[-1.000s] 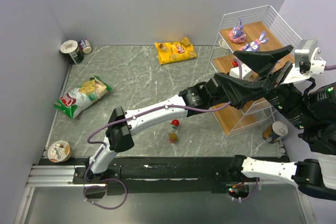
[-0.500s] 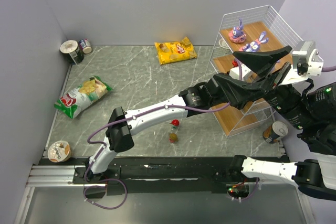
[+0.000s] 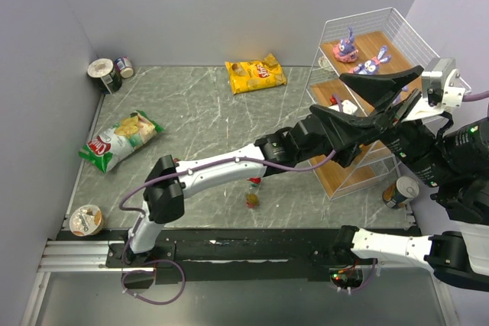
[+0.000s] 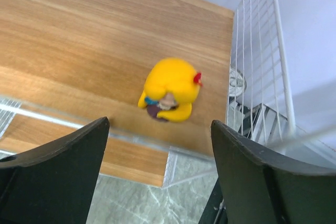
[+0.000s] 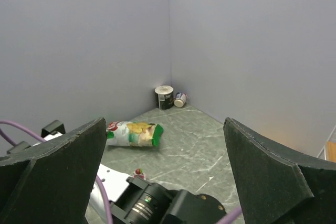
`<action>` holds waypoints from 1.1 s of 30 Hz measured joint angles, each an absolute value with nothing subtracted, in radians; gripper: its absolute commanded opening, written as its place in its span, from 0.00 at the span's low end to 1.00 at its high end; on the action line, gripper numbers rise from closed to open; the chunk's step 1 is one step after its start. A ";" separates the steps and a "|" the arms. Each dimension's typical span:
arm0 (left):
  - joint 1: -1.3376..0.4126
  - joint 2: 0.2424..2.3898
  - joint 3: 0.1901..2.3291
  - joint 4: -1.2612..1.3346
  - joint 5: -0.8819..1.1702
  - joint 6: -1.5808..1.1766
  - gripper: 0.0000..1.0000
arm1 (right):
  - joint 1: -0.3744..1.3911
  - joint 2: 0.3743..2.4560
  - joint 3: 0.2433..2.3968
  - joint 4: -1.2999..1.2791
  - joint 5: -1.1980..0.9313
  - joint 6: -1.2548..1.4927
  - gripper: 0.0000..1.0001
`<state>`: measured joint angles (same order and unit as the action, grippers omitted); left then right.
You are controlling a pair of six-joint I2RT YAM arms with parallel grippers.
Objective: Place and organize the plastic toys onto the shelf
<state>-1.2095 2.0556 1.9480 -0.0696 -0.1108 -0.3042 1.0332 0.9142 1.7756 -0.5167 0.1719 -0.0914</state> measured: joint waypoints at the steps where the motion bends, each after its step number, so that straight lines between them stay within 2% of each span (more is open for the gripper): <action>1: -1.209 2.040 1.925 -0.063 -0.112 -0.303 0.86 | 1.033 0.914 1.776 -0.517 0.177 -0.091 0.99; 11: -1.214 1.829 1.666 0.023 -0.160 -0.302 0.88 | 1.033 0.912 1.774 -0.519 0.213 -0.091 1.00; 17: -1.216 1.577 1.352 0.061 -0.272 -0.344 0.92 | 1.033 0.911 1.771 -0.543 0.216 -0.086 1.00; 21: -1.217 1.427 1.184 -0.005 -0.407 -0.448 0.93 | 1.033 0.911 1.747 -0.547 0.212 -0.076 1.00; 26: -1.217 1.380 1.123 -0.158 -0.545 -0.622 0.90 | 1.033 0.917 1.716 -0.559 0.194 -0.060 1.00; 33: -1.217 1.377 0.916 -0.114 -0.501 -0.699 0.82 | 1.033 0.922 1.694 -0.581 0.183 -0.034 1.00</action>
<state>-1.2167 1.3766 0.9161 -0.1143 -0.5007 -0.6991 1.0332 0.9222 1.6939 -0.5812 0.1833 -0.0341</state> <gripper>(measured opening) 0.843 0.995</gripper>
